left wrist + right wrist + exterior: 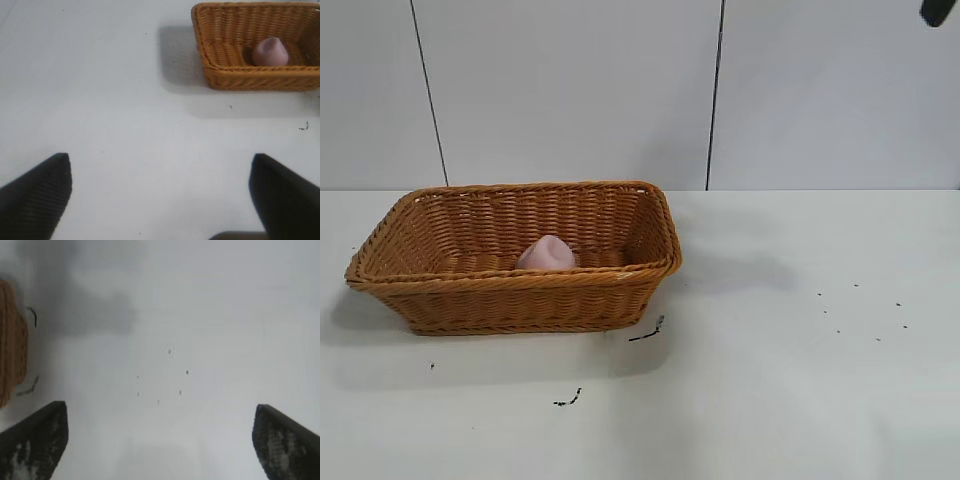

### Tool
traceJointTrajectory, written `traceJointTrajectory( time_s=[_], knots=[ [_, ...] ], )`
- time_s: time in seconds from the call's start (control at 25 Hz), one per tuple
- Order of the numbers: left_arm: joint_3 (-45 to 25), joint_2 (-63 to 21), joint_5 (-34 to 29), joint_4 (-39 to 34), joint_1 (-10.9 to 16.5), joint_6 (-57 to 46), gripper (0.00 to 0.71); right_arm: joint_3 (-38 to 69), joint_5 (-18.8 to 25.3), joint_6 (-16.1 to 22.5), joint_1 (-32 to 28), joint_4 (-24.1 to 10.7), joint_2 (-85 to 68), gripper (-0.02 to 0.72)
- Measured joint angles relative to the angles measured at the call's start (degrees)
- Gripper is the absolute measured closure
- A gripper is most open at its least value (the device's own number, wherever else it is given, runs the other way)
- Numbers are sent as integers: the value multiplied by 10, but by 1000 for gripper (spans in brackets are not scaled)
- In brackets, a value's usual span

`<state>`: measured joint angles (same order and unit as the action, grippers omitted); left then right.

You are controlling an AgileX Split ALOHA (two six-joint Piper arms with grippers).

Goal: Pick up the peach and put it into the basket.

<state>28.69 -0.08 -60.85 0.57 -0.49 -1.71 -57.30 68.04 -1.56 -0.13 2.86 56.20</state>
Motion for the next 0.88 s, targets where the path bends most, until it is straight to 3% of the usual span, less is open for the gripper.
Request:
traceJointTrajectory(
  time_s=[0.24,0.36,0.88],
  knots=[
    [0,0,0,0,0,0,17,206,-69,0,0,1,-228,8],
    [0,0,0,0,0,0,17,274,-80,-1,0,2,-324,8],
    [0,0,0,0,0,0,17,288,-91,-2,0,-1,-563,8]
  ],
)
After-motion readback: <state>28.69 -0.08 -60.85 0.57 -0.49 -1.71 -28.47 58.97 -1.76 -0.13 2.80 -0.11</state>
